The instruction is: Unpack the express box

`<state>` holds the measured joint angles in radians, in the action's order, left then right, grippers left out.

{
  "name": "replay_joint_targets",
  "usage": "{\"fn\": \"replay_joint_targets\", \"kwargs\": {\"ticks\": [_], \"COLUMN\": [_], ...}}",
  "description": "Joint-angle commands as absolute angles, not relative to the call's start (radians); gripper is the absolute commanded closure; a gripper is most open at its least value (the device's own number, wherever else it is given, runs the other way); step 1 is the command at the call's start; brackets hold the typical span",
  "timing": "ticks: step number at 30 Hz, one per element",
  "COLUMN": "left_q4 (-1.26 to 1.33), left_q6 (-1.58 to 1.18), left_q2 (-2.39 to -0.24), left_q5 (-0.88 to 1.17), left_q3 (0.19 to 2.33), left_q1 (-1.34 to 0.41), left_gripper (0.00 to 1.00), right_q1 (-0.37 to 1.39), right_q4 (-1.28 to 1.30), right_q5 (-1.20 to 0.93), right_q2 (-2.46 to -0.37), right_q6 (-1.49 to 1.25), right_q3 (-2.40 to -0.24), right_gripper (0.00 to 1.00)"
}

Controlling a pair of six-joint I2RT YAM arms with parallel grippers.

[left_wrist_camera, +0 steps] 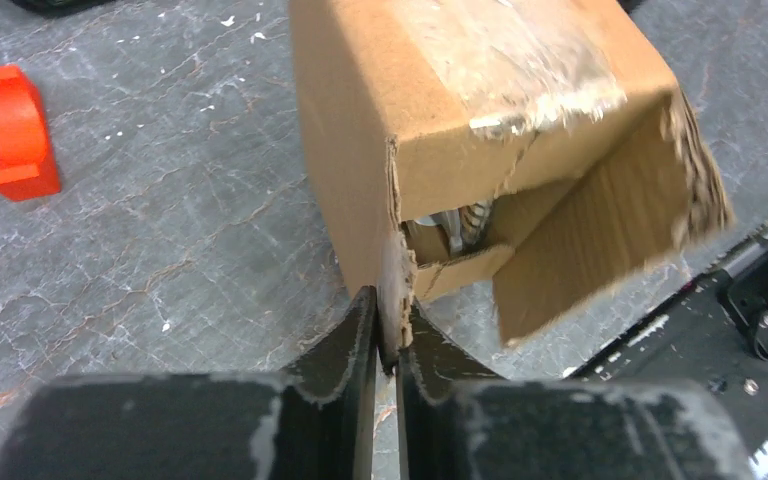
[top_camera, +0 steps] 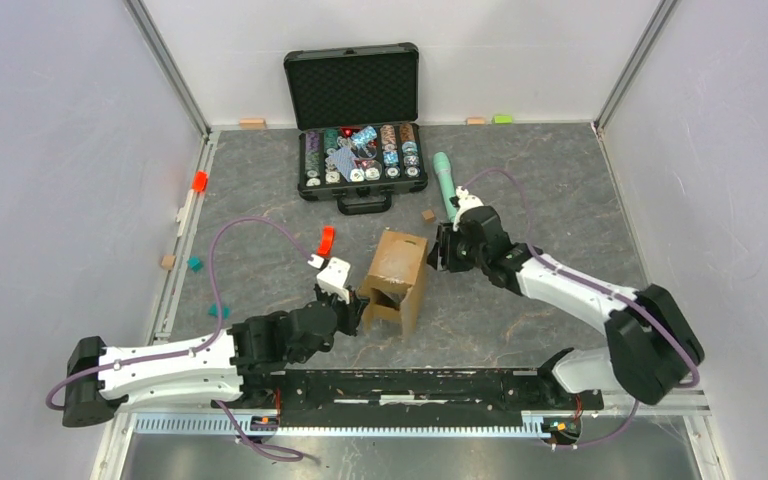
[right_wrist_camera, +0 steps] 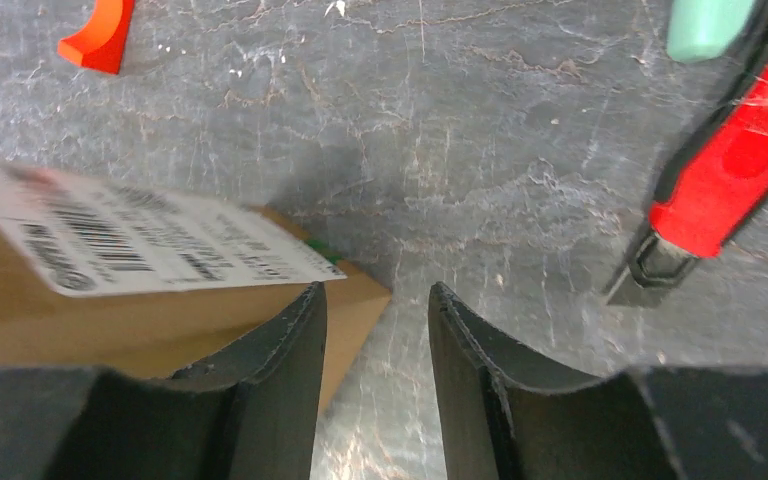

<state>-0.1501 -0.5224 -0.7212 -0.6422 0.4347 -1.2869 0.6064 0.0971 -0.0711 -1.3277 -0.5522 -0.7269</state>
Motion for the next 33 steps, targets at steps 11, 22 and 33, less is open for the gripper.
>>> {"fn": "replay_joint_targets", "kwargs": {"ticks": [11, 22, 33], "left_q4": [-0.206, -0.168, -0.176], "left_q6": [-0.562, -0.630, -0.616], "left_q2": [-0.860, -0.813, -0.851], "left_q5": [-0.452, -0.201, -0.067], "left_q3": [0.669, 0.570, 0.605], "left_q1": [-1.147, -0.917, -0.850], "left_gripper": [0.98, 0.98, 0.98], "right_q1": [0.713, 0.564, 0.583], "right_q4": [-0.071, -0.035, -0.286], "right_q5": [-0.181, -0.107, -0.205], "right_q2": [-1.767, -1.526, -1.058], "right_q6": [-0.571, -0.429, -0.300], "right_q3": [-1.125, -1.017, -0.625], "right_gripper": [0.49, 0.38, 0.41]}}
